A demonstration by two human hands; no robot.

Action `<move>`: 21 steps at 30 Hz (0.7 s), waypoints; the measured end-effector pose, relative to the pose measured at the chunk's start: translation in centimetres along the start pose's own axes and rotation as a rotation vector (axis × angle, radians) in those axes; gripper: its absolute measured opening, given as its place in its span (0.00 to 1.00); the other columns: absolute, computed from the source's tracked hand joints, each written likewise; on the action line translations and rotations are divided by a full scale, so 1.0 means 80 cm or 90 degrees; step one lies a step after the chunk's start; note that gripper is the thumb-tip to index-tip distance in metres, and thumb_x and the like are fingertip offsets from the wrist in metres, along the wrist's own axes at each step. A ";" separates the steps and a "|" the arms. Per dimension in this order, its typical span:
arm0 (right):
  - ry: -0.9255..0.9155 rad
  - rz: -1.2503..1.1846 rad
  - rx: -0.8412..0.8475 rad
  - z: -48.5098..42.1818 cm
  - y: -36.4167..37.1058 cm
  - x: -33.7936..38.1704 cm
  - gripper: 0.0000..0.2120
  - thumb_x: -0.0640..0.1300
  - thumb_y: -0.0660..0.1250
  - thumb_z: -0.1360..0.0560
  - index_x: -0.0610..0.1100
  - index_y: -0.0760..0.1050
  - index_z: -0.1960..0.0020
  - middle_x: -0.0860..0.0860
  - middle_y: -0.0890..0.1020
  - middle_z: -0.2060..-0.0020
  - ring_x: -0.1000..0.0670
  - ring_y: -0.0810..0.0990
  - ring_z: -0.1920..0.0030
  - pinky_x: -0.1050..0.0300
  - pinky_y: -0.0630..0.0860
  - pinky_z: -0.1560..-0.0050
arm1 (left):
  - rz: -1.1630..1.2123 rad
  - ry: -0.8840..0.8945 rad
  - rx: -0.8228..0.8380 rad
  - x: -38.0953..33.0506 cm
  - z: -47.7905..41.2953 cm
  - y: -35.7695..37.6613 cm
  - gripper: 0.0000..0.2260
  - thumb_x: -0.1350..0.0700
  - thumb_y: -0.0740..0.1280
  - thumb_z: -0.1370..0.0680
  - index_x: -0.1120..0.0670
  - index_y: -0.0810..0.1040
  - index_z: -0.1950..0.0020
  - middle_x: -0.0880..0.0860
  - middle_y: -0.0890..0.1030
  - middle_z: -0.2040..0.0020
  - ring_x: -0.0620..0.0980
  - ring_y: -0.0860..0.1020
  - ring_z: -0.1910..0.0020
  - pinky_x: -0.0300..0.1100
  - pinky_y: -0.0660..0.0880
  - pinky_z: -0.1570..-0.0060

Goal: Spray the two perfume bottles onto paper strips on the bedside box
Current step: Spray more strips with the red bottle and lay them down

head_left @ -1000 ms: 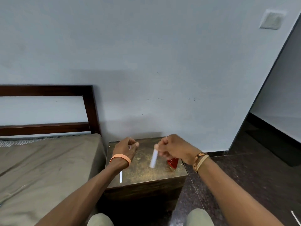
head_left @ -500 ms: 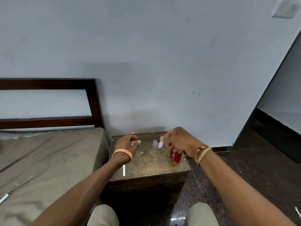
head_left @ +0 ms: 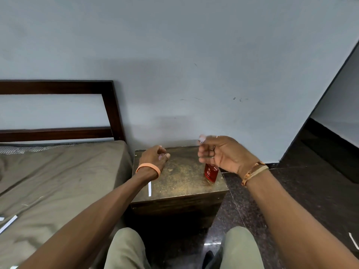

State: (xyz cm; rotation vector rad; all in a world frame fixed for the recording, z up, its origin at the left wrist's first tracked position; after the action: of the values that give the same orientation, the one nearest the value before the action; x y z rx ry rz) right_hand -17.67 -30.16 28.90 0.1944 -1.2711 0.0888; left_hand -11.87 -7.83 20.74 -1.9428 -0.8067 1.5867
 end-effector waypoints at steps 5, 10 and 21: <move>-0.030 0.197 -0.038 -0.002 0.011 -0.011 0.10 0.44 0.69 0.23 0.36 0.81 0.52 0.47 0.80 0.64 0.50 0.77 0.63 0.57 0.77 0.60 | 0.002 0.004 0.011 -0.003 0.002 0.003 0.12 0.52 0.70 0.24 0.56 0.80 0.44 0.55 0.83 0.47 0.51 0.80 0.51 0.42 0.75 0.49; -0.013 0.300 -0.059 0.000 0.017 -0.014 0.11 0.45 0.68 0.22 0.37 0.79 0.55 0.43 0.80 0.63 0.47 0.76 0.63 0.52 0.77 0.56 | -0.005 -0.001 0.022 0.001 0.006 0.002 0.12 0.52 0.69 0.24 0.57 0.80 0.45 0.55 0.81 0.41 0.52 0.80 0.46 0.44 0.75 0.45; -0.038 0.362 -0.046 -0.009 0.013 -0.024 0.09 0.45 0.69 0.22 0.40 0.80 0.57 0.48 0.81 0.64 0.52 0.78 0.64 0.56 0.77 0.56 | -0.008 -0.002 0.038 0.000 0.008 0.001 0.11 0.52 0.69 0.24 0.57 0.80 0.45 0.55 0.83 0.46 0.52 0.80 0.49 0.46 0.77 0.46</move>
State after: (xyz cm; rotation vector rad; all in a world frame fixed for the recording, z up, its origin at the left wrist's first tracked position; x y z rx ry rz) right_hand -17.75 -28.93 26.93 -0.2343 -1.3563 0.5264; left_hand -12.49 -7.88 20.54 -1.8896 -0.7639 1.5892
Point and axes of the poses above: each hand's wrist, its own z-axis away from the middle knuckle, its own y-axis out of the palm, x = y × z, the point moved 1 cm from there along -z, towards the middle knuckle
